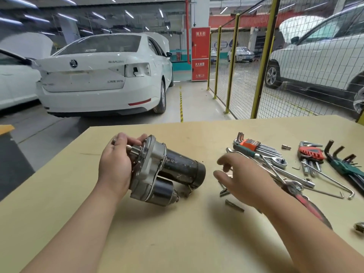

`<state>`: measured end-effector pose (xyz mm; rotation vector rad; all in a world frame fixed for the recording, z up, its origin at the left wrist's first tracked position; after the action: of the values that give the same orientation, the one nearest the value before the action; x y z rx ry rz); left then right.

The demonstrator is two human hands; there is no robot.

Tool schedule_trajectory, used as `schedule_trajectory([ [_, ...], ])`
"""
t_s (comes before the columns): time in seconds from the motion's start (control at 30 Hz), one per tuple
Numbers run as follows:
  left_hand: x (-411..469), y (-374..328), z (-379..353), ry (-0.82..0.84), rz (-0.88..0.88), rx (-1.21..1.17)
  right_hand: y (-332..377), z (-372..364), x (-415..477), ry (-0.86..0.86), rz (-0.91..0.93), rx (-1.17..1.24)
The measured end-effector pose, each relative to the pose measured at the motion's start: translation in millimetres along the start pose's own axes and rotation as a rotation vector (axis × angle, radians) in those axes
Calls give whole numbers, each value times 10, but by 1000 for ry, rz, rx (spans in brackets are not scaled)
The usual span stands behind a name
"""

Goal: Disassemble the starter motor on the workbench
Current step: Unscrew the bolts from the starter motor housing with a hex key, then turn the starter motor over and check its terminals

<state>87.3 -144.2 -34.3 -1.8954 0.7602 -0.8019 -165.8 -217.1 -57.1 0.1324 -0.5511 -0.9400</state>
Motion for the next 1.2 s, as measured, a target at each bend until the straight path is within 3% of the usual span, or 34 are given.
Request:
schedule_trajectory([
  [0.13,-35,-40,-71,114,-24,11,459,-44,146,161,278,160],
  [0.27,-126,-101,-89,289,-103,67,612,-166,246,315,277,327],
  [0.37,-208,-171,-27,356,-223,388,561,-201,187,262,228,434],
  [0.43,-289,-200,10,418,-133,689,553,-239,105,167,218,386],
  [0.5,-418,-226,14,512,-26,773,571,-271,16,55,215,325],
  [0.57,-508,-216,2,550,-41,793,582,-280,-48,-21,242,270],
  [0.8,-731,-257,-30,456,-84,626,611,-270,-109,-116,345,167],
  [0.9,-590,-648,364,162,-271,470,524,-243,-92,-90,321,249],
  [0.97,-430,-952,643,65,-369,527,486,-252,-48,-121,280,267],
  [1.07,-386,-988,771,183,-197,622,492,-302,-21,-134,263,278],
  [1.2,-479,-486,741,281,44,908,474,-336,-38,-153,274,282],
])
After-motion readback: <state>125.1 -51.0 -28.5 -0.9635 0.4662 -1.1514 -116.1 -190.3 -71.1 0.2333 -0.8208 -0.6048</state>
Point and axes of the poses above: each hand's wrist, its own x-axis towards the middle knuckle, its own z-axis out of the back of the hand, y = z × x, the point moved 1 cm from there along x, towards the middle knuckle, and after that the axes turned 2 degrees about z, right-handed, at the moved point
